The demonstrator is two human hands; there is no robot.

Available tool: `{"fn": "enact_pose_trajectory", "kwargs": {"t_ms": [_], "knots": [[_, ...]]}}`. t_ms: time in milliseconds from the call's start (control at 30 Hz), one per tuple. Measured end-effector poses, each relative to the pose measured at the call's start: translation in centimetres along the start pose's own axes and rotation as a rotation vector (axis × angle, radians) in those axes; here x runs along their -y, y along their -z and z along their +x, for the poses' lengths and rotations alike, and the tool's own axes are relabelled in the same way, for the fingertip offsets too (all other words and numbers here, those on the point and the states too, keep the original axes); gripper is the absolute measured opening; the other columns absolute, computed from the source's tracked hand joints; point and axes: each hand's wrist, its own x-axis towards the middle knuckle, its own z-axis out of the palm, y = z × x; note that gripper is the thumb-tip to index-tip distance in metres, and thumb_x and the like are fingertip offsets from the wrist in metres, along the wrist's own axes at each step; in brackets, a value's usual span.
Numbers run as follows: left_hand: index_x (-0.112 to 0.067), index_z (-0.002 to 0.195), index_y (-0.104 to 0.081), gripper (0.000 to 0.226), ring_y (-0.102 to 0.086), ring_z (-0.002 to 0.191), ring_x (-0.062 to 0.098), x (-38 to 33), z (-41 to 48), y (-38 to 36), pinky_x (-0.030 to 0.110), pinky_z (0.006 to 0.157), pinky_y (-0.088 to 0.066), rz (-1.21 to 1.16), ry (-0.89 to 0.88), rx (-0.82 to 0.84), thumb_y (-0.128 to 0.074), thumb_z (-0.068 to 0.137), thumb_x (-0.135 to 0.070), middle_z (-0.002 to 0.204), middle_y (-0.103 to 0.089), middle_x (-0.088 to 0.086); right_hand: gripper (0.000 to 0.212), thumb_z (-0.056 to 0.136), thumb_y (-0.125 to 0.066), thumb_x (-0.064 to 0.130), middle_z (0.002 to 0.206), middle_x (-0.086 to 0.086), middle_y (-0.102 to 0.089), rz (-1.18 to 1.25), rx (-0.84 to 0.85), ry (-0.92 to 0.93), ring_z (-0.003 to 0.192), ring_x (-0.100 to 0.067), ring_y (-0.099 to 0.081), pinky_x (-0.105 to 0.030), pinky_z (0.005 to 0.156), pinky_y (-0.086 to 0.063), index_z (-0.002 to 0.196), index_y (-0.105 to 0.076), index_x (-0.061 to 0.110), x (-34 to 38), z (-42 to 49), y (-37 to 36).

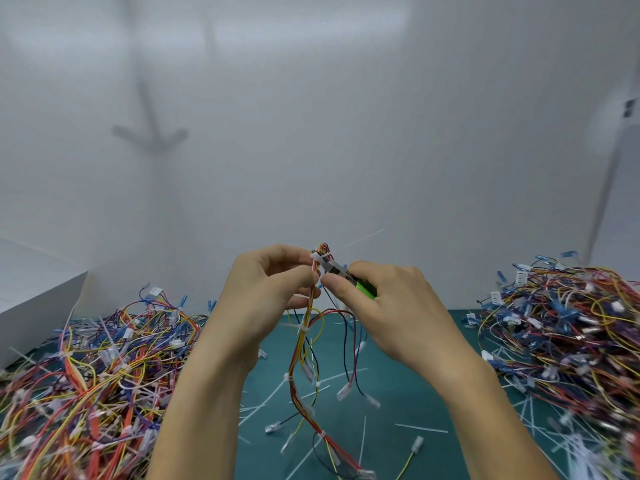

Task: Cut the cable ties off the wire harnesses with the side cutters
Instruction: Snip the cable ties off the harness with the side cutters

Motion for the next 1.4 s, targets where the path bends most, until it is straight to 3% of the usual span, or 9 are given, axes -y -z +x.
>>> {"fn": "enact_pose_trajectory", "kwargs": {"t_ms": [133, 300, 433, 667, 900, 1000, 1133, 1400], "knots": [[-0.015, 0.085, -0.073, 0.017, -0.072, 0.067, 0.014, 0.1, 0.0, -0.1, 0.029, 0.068, -0.060, 0.017, -0.018, 0.000, -0.068, 0.083, 0.001, 0.075, -0.074, 0.004, 0.067, 0.076, -0.025, 0.084, 0.052, 0.002, -0.046, 0.015, 0.004, -0.016, 0.055, -0.014, -0.043, -0.033, 0.049, -0.030, 0.062, -0.046, 0.022, 0.0, 0.1, -0.1], [-0.014, 0.088, -0.072, 0.015, -0.072, 0.069, 0.015, 0.3, 0.2, 0.1, 0.026, 0.065, -0.059, 0.038, -0.035, -0.004, -0.069, 0.083, 0.000, 0.082, -0.074, 0.010, 0.068, 0.069, -0.018, 0.089, 0.053, 0.005, -0.049, 0.071, 0.012, -0.017, 0.054, -0.014, -0.041, -0.032, 0.049, -0.030, 0.059, -0.049, 0.028, 0.2, 0.1, -0.3], [-0.015, 0.087, -0.072, 0.016, -0.072, 0.068, 0.014, 0.4, 0.2, 0.2, 0.025, 0.063, -0.058, 0.040, -0.040, -0.005, -0.070, 0.082, 0.000, 0.081, -0.073, 0.010, 0.078, 0.070, -0.018, 0.088, 0.057, -0.003, -0.054, 0.073, 0.027, -0.025, 0.054, -0.015, -0.043, -0.032, 0.049, -0.031, 0.066, -0.054, 0.019, 0.2, 0.1, -0.4], [-0.014, 0.090, -0.072, 0.016, -0.072, 0.067, 0.012, 0.7, 0.5, 0.3, 0.020, 0.060, -0.056, 0.047, -0.043, -0.002, -0.070, 0.083, 0.000, 0.085, -0.074, 0.012, 0.075, 0.067, -0.020, 0.088, 0.057, -0.006, -0.049, 0.119, 0.065, -0.078, 0.055, -0.015, -0.039, -0.036, 0.051, -0.032, 0.061, -0.051, 0.020, 0.6, -0.1, -0.3], [-0.017, 0.087, -0.073, 0.018, -0.072, 0.069, 0.012, 0.8, 0.5, 0.4, 0.016, 0.055, -0.053, 0.070, -0.076, -0.015, -0.073, 0.080, 0.000, 0.076, -0.072, -0.001, 0.066, 0.080, -0.032, 0.076, 0.063, -0.012, -0.053, 0.161, 0.088, -0.114, 0.054, -0.013, -0.038, -0.034, 0.052, -0.032, 0.057, -0.051, 0.018, 0.8, -0.1, -0.5], [-0.017, 0.088, -0.073, 0.018, -0.071, 0.068, 0.010, 0.8, 0.5, 0.4, 0.016, 0.056, -0.053, 0.081, -0.096, -0.018, -0.074, 0.080, -0.001, 0.075, -0.072, -0.003, 0.067, 0.083, -0.034, 0.075, 0.064, -0.008, -0.055, 0.186, 0.106, -0.119, 0.051, -0.010, -0.040, -0.027, 0.049, -0.030, 0.060, -0.054, 0.016, 0.7, -0.1, -0.5], [-0.020, 0.088, -0.073, 0.021, -0.069, 0.068, 0.006, 0.9, 0.6, 0.4, 0.018, 0.059, -0.056, 0.095, -0.113, -0.030, -0.074, 0.080, 0.000, 0.077, -0.072, -0.004, 0.065, 0.089, -0.042, 0.067, 0.048, 0.007, -0.053, 0.301, 0.153, -0.141, 0.045, 0.004, -0.053, -0.016, 0.047, -0.035, 0.064, -0.059, 0.009, 0.8, -0.2, -0.4], [-0.015, 0.088, -0.074, 0.021, -0.071, 0.069, 0.010, 0.7, 0.5, 0.3, 0.020, 0.060, -0.058, 0.033, -0.106, -0.035, -0.071, 0.081, 0.005, 0.086, -0.073, 0.008, 0.060, 0.092, -0.044, 0.067, 0.044, 0.009, -0.047, 0.486, 0.209, -0.198, 0.044, -0.009, -0.041, -0.030, 0.055, -0.036, 0.060, -0.060, 0.018, 1.2, -0.3, -0.8]]}}
